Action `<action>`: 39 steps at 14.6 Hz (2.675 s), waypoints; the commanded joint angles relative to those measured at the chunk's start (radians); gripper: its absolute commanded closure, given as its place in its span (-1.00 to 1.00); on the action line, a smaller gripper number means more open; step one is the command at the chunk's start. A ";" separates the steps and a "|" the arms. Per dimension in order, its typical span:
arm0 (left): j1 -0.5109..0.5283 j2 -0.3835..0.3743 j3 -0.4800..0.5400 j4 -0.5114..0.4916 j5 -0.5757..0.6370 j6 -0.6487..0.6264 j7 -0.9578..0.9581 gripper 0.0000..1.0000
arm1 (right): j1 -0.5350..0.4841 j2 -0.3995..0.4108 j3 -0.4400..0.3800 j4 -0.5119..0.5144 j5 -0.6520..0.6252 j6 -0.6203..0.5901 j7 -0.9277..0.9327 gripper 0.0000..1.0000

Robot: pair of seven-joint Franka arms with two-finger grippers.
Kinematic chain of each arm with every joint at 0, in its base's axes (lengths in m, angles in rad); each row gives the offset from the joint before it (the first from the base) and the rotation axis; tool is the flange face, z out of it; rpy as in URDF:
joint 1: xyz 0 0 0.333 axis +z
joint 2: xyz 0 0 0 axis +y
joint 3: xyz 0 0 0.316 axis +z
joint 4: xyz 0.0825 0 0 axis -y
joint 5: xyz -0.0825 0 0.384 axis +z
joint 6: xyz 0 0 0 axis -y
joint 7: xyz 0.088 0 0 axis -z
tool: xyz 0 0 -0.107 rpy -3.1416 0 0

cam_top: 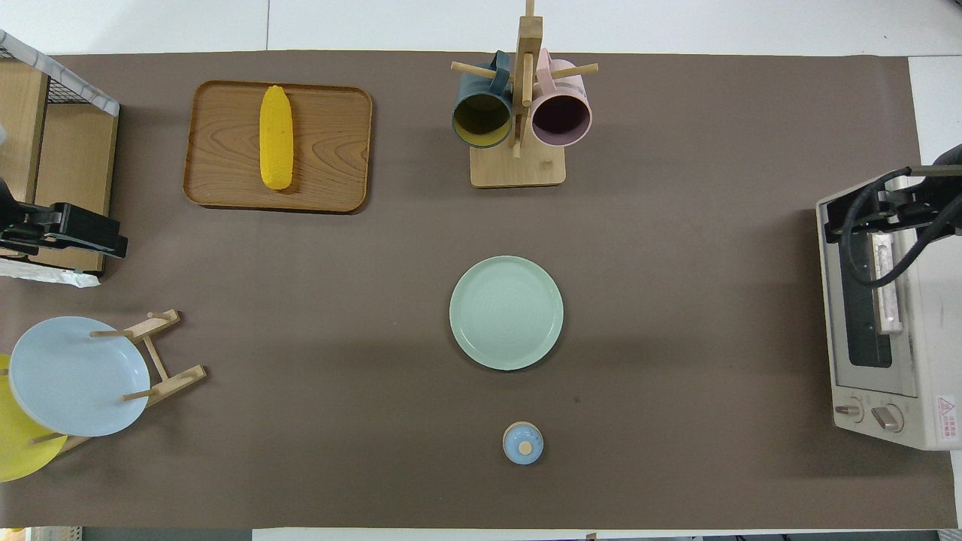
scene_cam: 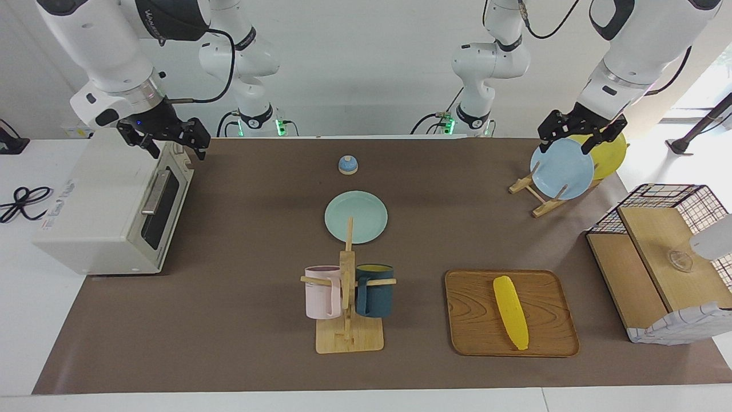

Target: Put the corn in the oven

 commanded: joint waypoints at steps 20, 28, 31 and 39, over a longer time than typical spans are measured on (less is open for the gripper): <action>-0.013 0.077 -0.004 -0.028 -0.021 0.182 -0.028 -1.00 | 0.001 -0.030 0.009 -0.034 -0.005 0.005 -0.025 -1.00; -0.041 0.431 -0.007 0.209 -0.045 0.270 -0.028 -1.00 | 0.001 -0.030 0.009 -0.034 -0.002 0.005 -0.025 -1.00; -0.058 0.558 -0.007 0.269 -0.045 0.335 -0.028 -1.00 | 0.001 -0.030 0.009 -0.036 0.000 0.007 -0.024 -1.00; -0.071 0.720 -0.004 0.329 -0.065 0.542 -0.028 -1.00 | -0.001 -0.030 0.009 -0.036 0.000 0.007 -0.024 -1.00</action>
